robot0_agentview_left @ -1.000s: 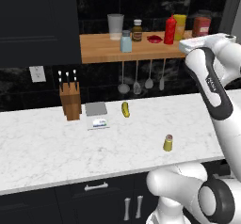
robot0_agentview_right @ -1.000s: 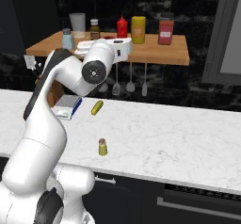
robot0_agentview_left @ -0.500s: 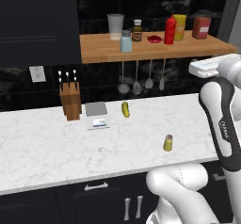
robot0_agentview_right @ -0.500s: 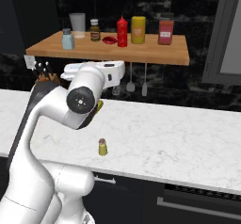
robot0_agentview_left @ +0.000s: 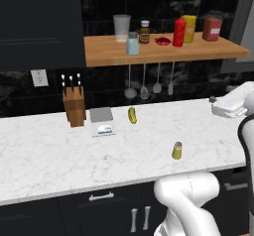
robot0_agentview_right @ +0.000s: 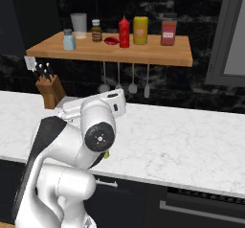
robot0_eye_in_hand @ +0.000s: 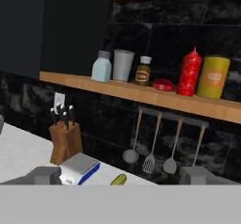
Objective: Put the shaker and condiment bottle from the counter next to their counterparts in the cabinet.
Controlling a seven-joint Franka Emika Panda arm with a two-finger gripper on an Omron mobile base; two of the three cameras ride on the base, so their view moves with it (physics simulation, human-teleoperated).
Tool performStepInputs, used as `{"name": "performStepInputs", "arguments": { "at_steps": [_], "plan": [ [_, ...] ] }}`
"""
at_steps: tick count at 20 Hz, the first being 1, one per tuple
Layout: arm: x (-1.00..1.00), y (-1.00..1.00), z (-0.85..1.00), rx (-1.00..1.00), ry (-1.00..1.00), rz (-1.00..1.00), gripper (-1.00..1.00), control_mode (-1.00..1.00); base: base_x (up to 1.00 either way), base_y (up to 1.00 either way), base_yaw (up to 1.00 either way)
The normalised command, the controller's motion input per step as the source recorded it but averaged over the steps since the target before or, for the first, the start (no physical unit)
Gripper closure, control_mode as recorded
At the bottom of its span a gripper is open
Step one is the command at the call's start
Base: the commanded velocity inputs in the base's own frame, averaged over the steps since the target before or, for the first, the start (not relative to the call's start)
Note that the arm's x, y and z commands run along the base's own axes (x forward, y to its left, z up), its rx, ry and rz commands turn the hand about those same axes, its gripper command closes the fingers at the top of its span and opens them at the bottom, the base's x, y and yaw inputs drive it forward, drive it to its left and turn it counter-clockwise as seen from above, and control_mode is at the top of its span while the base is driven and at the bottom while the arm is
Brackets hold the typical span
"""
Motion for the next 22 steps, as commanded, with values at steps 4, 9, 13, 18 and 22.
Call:
{"name": "performStepInputs", "arguments": {
  "at_steps": [4,9,13,18,22],
  "plan": [
    [-0.03,-0.13,-0.83,-0.12,0.0,0.4,-1.0,-1.0,0.0,0.0,0.0],
    [0.16,-0.11,-0.96,-0.08,0.01,0.45,-1.0,-1.0,0.0,0.0,0.0],
    [0.08,0.0,-0.99,-0.16,0.04,0.38,-1.0,-1.0,0.0,0.0,0.0],
    [0.04,0.0,-0.71,-0.1,0.0,0.27,-1.0,-1.0,0.0,0.0,0.0],
    [0.0,0.0,-0.55,-0.05,0.0,0.21,-1.0,-1.0,0.0,0.0,0.0]
  ]
}}
